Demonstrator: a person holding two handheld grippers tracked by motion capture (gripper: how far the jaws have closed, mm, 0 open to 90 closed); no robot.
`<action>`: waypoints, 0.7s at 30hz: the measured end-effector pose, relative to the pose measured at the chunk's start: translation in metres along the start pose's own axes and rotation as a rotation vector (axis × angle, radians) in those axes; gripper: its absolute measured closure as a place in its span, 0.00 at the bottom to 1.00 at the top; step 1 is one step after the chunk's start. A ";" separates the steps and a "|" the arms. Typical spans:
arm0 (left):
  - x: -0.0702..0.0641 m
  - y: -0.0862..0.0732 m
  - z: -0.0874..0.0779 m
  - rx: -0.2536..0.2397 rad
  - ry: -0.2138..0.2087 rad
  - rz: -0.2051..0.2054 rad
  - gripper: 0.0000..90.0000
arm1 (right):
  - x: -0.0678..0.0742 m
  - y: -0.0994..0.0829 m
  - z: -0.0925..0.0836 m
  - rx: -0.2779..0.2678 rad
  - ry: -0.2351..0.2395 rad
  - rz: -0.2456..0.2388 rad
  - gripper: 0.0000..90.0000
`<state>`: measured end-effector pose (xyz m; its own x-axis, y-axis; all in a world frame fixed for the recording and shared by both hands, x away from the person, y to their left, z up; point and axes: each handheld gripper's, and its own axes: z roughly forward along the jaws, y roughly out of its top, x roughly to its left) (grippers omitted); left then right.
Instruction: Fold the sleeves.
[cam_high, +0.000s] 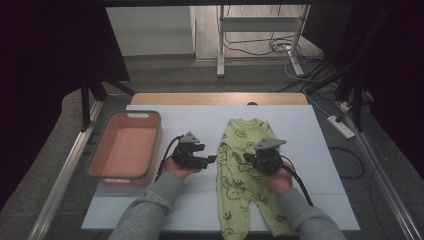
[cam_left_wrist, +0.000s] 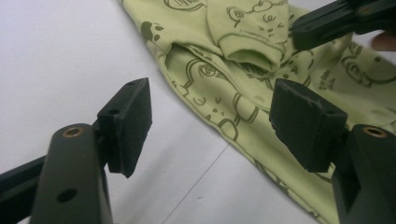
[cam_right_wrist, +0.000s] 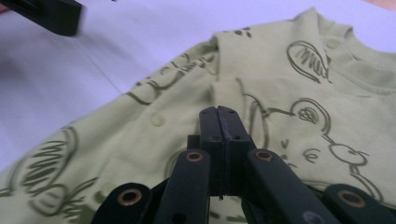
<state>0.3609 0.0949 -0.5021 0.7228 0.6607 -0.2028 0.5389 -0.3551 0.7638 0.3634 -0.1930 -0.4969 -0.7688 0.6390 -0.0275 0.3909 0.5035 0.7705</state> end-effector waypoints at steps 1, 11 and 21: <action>0.000 0.000 0.001 -0.004 -0.005 -0.009 0.33 | 0.003 0.000 -0.002 -0.006 0.003 -0.007 1.00; 0.002 0.005 0.008 -0.027 0.000 -0.051 0.34 | 0.032 0.000 -0.020 -0.059 0.026 -0.027 0.81; 0.007 0.015 0.020 -0.023 0.025 -0.066 0.35 | 0.049 -0.007 -0.021 -0.063 0.059 0.016 0.64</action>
<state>0.3826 0.0812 -0.5043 0.6750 0.6984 -0.2380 0.5745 -0.2950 0.7635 0.3123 -0.1774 -0.4910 -0.7921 0.6100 0.0212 0.3720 0.4549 0.8092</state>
